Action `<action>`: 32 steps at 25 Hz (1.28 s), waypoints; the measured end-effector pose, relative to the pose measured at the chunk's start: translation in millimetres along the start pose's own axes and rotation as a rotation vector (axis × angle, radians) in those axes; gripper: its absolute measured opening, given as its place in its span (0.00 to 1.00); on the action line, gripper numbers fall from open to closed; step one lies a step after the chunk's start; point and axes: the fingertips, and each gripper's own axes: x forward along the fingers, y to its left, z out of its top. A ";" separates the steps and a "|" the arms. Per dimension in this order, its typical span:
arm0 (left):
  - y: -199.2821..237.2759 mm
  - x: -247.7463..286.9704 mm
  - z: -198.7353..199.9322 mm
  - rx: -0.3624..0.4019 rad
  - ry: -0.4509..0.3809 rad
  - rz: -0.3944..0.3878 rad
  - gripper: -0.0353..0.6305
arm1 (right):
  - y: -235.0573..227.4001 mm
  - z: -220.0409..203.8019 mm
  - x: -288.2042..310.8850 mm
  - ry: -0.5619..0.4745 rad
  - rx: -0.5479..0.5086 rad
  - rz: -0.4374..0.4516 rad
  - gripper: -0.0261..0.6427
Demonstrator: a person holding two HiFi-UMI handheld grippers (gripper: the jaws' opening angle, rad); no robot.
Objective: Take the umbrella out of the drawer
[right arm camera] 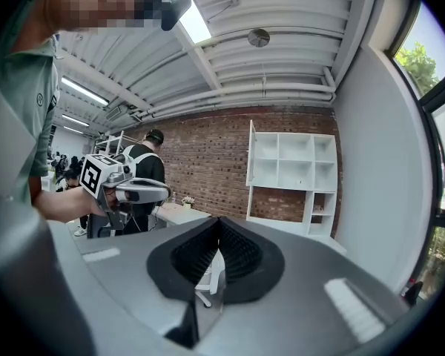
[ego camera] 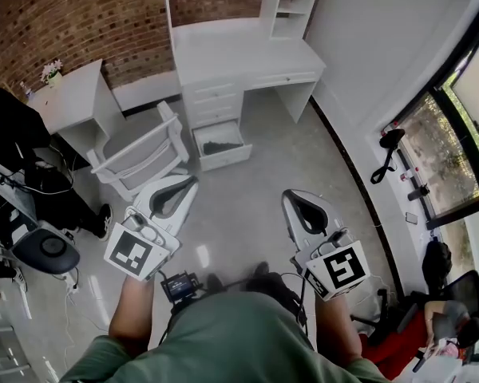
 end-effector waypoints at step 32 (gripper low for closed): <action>29.1 291.4 -27.5 0.016 0.194 0.129 0.06 | -313.1 -67.2 70.5 -0.059 0.126 0.185 0.05</action>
